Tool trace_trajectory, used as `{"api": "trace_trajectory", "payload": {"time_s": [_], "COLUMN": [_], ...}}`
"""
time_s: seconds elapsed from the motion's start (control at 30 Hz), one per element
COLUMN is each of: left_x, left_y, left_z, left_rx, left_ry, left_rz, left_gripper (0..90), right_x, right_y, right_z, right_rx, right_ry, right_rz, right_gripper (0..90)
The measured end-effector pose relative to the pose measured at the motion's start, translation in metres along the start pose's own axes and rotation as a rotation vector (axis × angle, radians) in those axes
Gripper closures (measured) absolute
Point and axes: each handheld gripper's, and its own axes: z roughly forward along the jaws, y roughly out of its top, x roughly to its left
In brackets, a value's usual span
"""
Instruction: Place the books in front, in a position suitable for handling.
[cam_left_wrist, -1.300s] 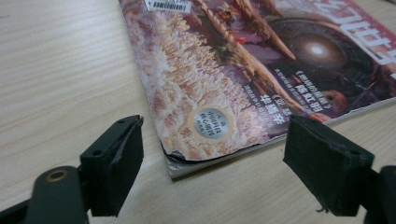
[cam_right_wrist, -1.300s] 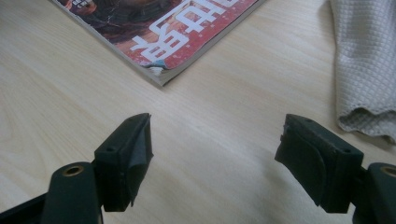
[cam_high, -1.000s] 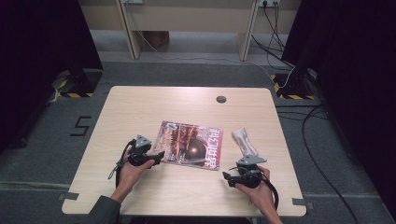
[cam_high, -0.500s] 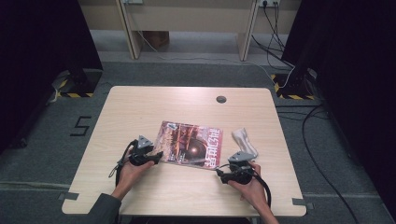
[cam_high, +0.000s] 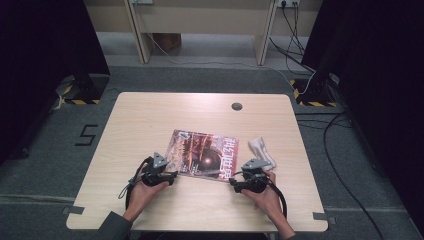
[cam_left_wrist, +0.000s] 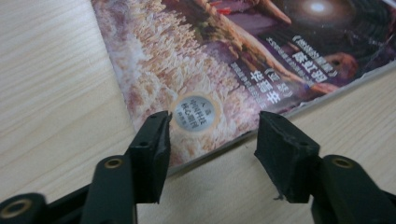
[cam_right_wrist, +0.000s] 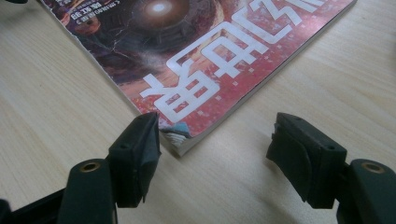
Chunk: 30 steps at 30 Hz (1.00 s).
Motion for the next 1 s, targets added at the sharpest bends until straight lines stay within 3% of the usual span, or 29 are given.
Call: {"api": "trace_trajectory", "payload": {"time_s": [0.03, 0.17, 0.23, 0.37, 0.5, 0.73, 0.8, 0.93, 1.0], "left_x": [0.000, 0.014, 0.021, 0.032, 0.033, 0.022, 0.015, -0.004, -0.015], "left_y": [0.000, 0.004, 0.004, 0.003, 0.003, 0.001, -0.002, -0.009, -0.012], "left_z": [0.000, 0.002, 0.004, 0.010, 0.012, 0.007, 0.003, -0.005, -0.009], "left_rx": [0.000, -0.026, -0.021, -0.009, -0.002, 0.008, 0.020, 0.031, 0.043], "left_ry": [0.000, -0.030, -0.004, 0.004, -0.044, -0.040, -0.066, -0.129, -0.141], "left_rz": [0.000, -0.080, -0.097, -0.146, -0.162, -0.119, -0.089, -0.083, -0.049], "left_gripper": [40.4, 36.1, 34.2, 34.7, 41.0, 44.2, 42.7, 41.0, 36.3], "right_x": [0.000, 0.000, 0.001, 0.002, 0.002, 0.003, 0.001, -0.001, -0.004], "right_y": [0.000, 0.003, 0.004, 0.006, 0.005, 0.006, 0.005, 0.005, 0.007], "right_z": [0.000, 0.002, 0.004, 0.005, 0.005, 0.005, 0.005, 0.007, 0.008], "right_rx": [0.000, -0.001, 0.000, 0.010, 0.008, 0.014, 0.022, 0.029, 0.029], "right_ry": [0.000, -0.004, -0.005, -0.008, -0.014, -0.034, -0.048, -0.037, -0.037], "right_rz": [0.000, -0.008, -0.014, -0.017, -0.023, -0.040, -0.044, -0.037, -0.034], "right_gripper": [32.6, 31.9, 31.2, 30.9, 31.1, 31.4, 32.7, 35.8, 33.0]}}
